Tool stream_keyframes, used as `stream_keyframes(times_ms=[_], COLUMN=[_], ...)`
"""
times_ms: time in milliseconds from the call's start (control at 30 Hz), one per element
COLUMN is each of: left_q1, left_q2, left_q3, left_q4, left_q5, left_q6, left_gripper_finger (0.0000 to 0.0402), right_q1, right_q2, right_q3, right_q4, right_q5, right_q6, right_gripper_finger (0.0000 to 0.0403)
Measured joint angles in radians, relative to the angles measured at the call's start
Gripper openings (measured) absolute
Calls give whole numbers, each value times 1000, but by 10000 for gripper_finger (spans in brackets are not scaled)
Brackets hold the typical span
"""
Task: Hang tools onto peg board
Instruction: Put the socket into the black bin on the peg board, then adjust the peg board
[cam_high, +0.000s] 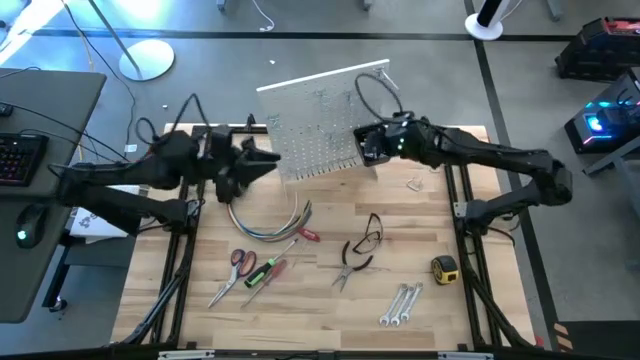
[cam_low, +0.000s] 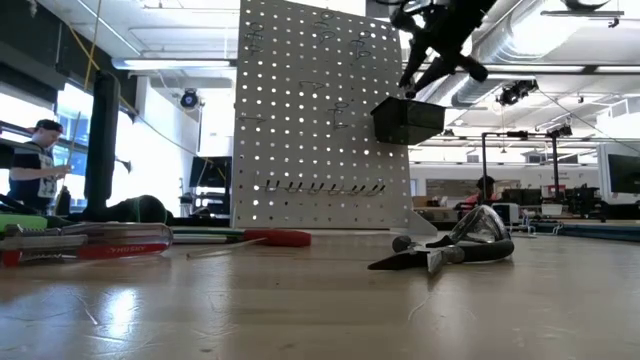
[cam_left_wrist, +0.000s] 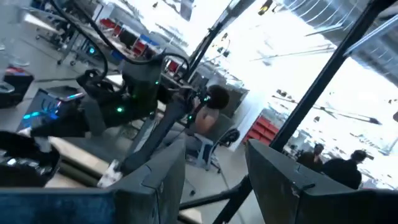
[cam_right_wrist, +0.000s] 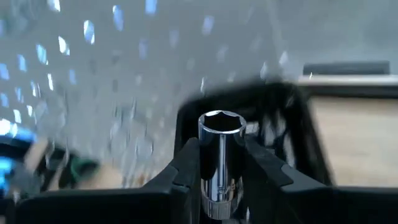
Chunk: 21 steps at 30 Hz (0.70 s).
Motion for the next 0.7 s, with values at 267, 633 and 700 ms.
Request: stream_keyframes(times_ms=[267, 633, 700], left_q1=[-29, -31, -30], left_q2=[-80, -47, -54], left_q3=[0, -1, -1], left_q4=[-137, -156, -189], left_q5=[-119, -172, -185], left_q6=[42, 71, 86], left_gripper_finger=[163, 163, 163], right_q1=[-8, 7, 31], right_q2=[4, -6, -22], right_q3=[5, 57, 88], right_q4=[-54, -51, -100], right_q5=[105, -62, -61], right_q6=[-80, -175, -225], right_gripper_finger=[166, 258, 255])
